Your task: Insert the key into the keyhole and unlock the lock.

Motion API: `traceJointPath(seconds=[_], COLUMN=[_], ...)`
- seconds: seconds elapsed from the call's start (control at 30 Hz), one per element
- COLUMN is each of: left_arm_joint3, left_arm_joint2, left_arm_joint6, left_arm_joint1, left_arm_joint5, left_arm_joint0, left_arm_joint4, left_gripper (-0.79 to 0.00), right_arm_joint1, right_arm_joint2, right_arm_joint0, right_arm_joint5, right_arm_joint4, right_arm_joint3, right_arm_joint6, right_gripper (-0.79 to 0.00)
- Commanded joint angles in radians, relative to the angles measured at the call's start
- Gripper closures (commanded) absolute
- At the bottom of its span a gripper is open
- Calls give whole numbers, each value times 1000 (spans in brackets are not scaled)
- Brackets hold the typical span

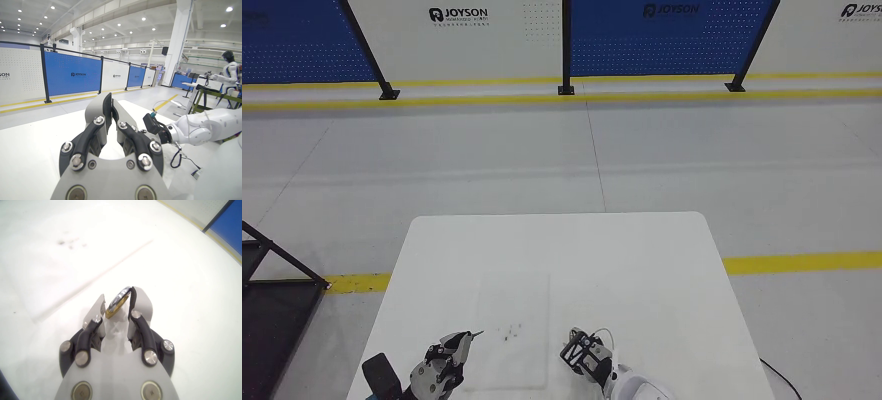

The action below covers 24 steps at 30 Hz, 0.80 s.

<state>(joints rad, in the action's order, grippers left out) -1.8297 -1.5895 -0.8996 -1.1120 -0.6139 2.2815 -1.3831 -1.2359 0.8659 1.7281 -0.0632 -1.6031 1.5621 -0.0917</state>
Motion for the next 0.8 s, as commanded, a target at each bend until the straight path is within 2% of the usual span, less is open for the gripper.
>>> traceJointPath(seconds=[0.0, 0.07, 0.27, 0.47, 0.6, 0.77], left_arm_joint3=[0, 0, 0, 0, -1, -3], left_arm_joint2=[0, 0, 0, 0, 1, 47], left_arm_joint6=[0, 0, 0, 0, 5, 15], left_arm_joint1=[0, 0, 0, 0, 0, -3], left_arm_joint5=[0, 0, 0, 0, 1, -37], left_arm_joint0=[0, 0, 0, 0, -3, -42], left_arm_joint4=[0, 0, 0, 0, 2, 66], left_gripper=[0, 0, 0, 0, 0, 0], right_arm_joint1=[0, -1, -1, 11, 24, 34], right_arm_joint2=[-1, -1, 3, 86, 158, 212], right_arm_joint0=[-2, -3, -5, 42, 100, 133], right_arm_joint5=[2, 4, 18, 24, -28, -164], right_arm_joint4=[0, 3, 11, 135, 246, 390], right_arm_joint3=[-1, -3, 0, 110, 181, 228], right_arm_joint6=[-4, -6, 33, 190, 342, 475], right_gripper=[-74, 0, 0, 0, 0, 0])
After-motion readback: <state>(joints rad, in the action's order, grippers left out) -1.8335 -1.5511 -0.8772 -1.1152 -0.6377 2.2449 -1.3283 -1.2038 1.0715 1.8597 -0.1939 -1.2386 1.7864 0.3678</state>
